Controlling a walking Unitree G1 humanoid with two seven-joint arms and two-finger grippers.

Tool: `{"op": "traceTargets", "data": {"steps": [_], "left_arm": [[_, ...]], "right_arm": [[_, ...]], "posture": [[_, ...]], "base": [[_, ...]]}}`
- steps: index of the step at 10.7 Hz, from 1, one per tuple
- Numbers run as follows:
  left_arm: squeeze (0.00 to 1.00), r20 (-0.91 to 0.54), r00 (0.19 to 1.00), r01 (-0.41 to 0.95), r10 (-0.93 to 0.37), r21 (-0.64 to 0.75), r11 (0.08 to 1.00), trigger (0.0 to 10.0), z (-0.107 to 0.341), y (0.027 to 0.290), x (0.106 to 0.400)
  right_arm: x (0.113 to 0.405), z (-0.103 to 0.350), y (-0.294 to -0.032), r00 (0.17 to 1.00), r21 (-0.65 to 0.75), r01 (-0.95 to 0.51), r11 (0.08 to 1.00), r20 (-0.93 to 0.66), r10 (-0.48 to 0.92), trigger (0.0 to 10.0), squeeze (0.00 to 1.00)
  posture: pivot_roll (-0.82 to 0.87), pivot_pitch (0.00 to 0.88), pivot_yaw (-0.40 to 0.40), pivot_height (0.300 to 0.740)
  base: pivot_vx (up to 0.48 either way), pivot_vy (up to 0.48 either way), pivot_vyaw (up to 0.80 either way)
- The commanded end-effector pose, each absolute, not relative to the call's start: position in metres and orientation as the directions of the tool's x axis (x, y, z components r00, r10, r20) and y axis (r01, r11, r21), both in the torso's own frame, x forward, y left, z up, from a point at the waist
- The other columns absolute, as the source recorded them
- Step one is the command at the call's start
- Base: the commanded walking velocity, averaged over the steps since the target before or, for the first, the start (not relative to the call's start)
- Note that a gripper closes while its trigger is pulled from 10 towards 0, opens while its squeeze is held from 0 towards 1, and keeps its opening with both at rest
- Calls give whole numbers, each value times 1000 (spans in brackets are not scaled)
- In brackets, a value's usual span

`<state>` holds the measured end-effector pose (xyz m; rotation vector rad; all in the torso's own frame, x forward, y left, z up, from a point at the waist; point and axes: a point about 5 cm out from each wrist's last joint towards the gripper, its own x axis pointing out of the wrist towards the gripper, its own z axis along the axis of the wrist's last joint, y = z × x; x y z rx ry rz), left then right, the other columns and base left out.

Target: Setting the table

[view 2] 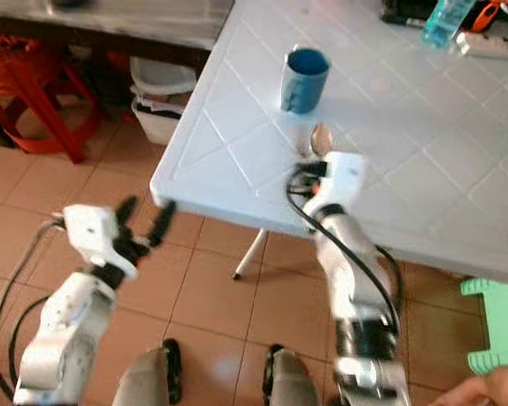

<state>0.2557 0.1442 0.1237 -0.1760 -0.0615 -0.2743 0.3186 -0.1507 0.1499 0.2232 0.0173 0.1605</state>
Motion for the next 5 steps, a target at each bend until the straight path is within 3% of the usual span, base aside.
{"op": "traceTargets", "data": {"steps": [1, 5], "left_arm": [[0, 72, 974, 223, -215, -132, 966, 10000, 119, 155, 256], [0, 93, 990, 111, -102, -90, 990, 10000, 116, 164, 270]], "right_arm": [[315, 158, -143, 982, 204, -189, 961, 56, 181, 10000, 0], [308, 157, -142, 988, 100, -134, 986, 94, 125, 10000, 0]], "posture": [[-2, 121, -11, 740], [-13, 48, -1, 740]], "base": [[0, 476, 0], [0, 472, 0]]}}
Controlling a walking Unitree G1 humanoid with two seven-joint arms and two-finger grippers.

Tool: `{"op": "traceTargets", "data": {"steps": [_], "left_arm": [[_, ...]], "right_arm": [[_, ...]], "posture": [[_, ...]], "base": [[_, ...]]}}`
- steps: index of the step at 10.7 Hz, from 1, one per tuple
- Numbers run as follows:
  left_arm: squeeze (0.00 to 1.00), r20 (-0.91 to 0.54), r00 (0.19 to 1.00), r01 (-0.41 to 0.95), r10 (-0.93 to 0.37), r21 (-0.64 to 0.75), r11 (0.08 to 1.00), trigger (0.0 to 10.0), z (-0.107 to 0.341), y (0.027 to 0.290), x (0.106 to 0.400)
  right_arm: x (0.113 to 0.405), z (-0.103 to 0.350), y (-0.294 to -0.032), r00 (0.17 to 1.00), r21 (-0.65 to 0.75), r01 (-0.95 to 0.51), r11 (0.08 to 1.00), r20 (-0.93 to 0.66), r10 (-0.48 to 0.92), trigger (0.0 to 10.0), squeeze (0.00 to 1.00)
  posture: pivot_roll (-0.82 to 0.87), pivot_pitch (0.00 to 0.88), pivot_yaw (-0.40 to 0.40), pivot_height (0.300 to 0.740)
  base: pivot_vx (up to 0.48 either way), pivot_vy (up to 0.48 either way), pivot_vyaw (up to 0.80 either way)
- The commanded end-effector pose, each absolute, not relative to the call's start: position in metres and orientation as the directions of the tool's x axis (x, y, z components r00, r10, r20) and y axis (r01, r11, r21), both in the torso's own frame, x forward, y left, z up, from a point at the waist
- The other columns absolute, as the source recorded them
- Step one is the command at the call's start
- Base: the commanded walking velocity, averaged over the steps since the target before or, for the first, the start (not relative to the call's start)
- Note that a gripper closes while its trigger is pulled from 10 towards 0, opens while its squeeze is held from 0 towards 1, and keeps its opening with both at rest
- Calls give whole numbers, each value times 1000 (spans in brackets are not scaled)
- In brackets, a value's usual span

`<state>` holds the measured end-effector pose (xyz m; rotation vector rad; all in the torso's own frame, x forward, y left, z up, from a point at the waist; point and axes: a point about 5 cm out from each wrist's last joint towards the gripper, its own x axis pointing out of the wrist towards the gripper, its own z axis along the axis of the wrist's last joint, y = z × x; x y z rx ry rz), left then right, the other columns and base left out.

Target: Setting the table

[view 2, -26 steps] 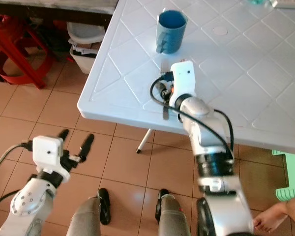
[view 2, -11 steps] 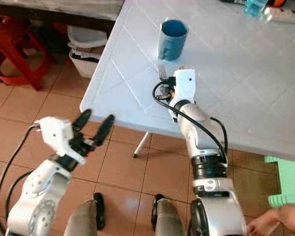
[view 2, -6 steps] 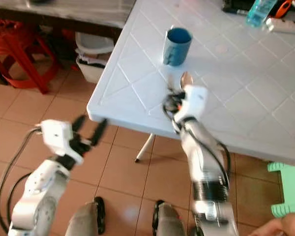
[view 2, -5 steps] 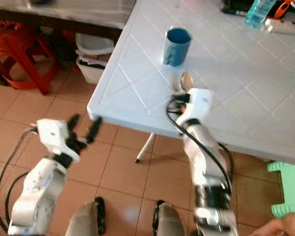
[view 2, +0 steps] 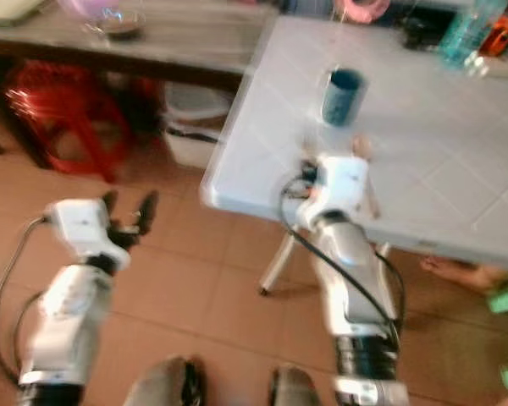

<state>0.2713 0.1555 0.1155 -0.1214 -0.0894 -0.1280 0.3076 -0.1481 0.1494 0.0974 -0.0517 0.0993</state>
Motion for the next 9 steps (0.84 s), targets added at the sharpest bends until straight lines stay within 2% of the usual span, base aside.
{"op": "traceTargets", "data": {"steps": [1, 2, 3, 9], "left_arm": [[0, 118, 990, 91, -81, -85, 992, 10000, 120, 163, 277], [0, 138, 988, 74, -66, -58, 996, 10000, 124, 163, 282], [0, 148, 986, 81, -75, -32, 996, 10000, 126, 162, 286], [0, 150, 988, 54, -48, -36, 998, 10000, 124, 160, 290]], "right_arm": [[306, 157, -144, 990, 76, -103, 992, 108, 95, 10000, 0], [306, 157, -146, 989, 10, -79, 997, 127, 77, 10000, 0], [305, 157, -143, 987, 48, -114, 992, 119, 107, 10000, 0], [308, 163, -144, 981, 50, -101, 994, 172, 92, 10000, 0]], "posture": [[-14, 27, -1, 740], [-16, 19, 1, 740], [-17, 20, 2, 740], [-14, 31, 6, 740]], "base": [[266, 398, 0], [394, 270, 0], [480, 0, 0], [480, 0, 0]]}}
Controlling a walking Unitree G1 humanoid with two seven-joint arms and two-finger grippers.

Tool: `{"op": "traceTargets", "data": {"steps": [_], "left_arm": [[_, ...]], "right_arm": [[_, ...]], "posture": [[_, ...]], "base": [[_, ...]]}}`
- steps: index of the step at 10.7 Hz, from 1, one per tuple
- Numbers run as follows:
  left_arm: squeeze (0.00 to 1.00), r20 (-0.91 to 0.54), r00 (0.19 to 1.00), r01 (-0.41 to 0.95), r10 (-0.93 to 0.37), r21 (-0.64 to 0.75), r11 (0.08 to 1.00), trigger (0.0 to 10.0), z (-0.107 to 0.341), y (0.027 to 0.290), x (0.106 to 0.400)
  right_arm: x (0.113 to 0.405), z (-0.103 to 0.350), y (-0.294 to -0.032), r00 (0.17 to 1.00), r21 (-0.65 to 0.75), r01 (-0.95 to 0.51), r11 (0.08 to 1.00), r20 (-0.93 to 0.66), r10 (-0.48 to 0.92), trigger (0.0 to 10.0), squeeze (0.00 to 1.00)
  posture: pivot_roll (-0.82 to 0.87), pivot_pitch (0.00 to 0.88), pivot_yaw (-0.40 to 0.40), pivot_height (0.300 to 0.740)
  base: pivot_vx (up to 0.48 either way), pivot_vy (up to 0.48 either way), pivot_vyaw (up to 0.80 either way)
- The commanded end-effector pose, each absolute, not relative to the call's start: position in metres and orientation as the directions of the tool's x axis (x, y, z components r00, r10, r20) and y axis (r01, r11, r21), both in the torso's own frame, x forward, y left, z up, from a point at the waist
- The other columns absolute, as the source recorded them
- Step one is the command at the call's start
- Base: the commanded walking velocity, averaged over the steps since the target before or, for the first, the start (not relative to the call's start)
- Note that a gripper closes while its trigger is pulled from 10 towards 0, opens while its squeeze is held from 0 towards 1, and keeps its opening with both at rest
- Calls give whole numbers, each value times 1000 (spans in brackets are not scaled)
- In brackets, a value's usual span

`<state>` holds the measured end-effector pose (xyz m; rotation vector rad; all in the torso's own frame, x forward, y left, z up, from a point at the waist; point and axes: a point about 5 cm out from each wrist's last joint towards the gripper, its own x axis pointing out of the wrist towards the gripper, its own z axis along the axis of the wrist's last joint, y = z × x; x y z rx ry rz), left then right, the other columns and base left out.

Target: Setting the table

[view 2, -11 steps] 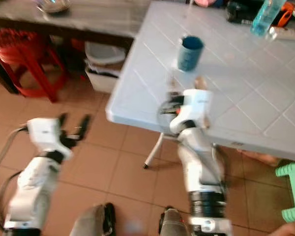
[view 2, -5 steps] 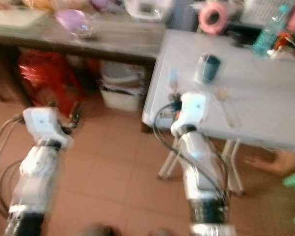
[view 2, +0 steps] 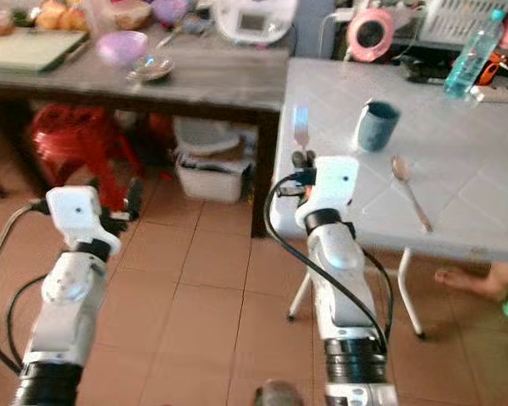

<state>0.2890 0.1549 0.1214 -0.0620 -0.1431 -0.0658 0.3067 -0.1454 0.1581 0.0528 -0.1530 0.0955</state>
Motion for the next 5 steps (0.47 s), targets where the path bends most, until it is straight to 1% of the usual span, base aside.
{"op": "traceTargets", "data": {"steps": [1, 2, 5], "left_arm": [[0, 148, 988, 53, -47, -39, 998, 10000, 123, 160, 290], [0, 144, 989, 28, -22, -34, 999, 10000, 122, 163, 290], [0, 153, 988, 26, -22, -18, 1000, 10000, 123, 164, 292]], "right_arm": [[309, 162, -145, 981, 50, -100, 994, 171, 90, 10000, 0], [306, 159, -145, 982, 49, -102, 994, 165, 93, 10000, 0], [304, 158, -144, 982, 46, -109, 993, 159, 100, 10000, 0]], "posture": [[-14, 31, 6, 740], [-16, 34, 4, 740], [-20, 36, 6, 740]], "base": [[480, 0, 0], [439, 0, 0], [290, 383, 0]]}}
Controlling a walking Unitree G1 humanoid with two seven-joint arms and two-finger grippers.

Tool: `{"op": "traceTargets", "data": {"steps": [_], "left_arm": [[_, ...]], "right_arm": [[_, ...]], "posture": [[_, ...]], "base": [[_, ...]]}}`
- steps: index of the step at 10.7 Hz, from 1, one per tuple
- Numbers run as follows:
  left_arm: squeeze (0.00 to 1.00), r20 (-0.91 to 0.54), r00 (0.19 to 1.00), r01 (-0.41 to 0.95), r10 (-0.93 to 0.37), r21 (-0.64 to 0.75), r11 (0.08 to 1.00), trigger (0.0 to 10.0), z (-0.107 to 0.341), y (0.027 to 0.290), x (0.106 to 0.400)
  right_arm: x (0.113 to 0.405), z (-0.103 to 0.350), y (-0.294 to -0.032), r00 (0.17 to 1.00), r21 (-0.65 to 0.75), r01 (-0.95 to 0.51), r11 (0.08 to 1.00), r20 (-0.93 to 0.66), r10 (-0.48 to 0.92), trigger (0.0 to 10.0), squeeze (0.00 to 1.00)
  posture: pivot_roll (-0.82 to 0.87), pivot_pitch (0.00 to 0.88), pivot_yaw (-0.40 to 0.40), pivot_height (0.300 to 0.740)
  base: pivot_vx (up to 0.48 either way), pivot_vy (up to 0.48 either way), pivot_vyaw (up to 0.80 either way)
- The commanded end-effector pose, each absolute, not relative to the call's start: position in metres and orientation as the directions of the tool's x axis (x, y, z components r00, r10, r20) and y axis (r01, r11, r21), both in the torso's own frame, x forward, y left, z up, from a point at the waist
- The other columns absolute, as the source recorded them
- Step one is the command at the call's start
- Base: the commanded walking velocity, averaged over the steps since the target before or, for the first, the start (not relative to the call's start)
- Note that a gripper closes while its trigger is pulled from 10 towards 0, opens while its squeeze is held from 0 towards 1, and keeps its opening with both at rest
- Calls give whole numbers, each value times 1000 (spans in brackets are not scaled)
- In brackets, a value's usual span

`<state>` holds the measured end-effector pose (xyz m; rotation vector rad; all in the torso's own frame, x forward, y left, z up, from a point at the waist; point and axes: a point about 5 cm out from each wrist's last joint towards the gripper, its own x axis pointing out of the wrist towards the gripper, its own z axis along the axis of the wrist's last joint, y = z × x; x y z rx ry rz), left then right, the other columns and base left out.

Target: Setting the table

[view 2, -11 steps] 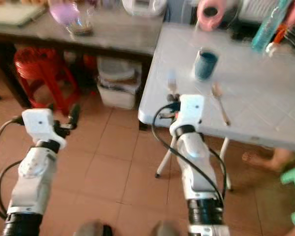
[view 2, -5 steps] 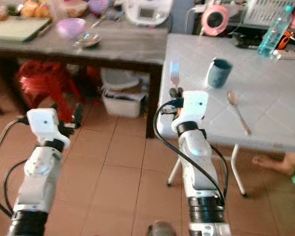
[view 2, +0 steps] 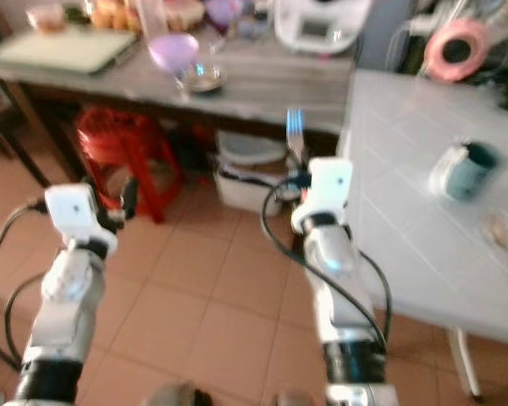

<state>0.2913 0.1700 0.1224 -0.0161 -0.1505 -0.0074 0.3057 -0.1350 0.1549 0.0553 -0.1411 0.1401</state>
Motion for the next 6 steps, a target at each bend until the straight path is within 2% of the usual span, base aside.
{"op": "traceTargets", "data": {"steps": [1, 6], "left_arm": [[0, 160, 987, 26, -24, -7, 1000, 10000, 124, 163, 292], [0, 167, 986, 28, -31, 19, 999, 10000, 123, 161, 291]], "right_arm": [[304, 157, -145, 982, 44, -108, 993, 161, 100, 10000, 0], [302, 154, -143, 984, 51, -100, 994, 155, 91, 10000, 0]], "posture": [[-20, 36, 6, 740], [-21, 45, 8, 740]], "base": [[270, 398, 0], [347, 327, 0]]}}
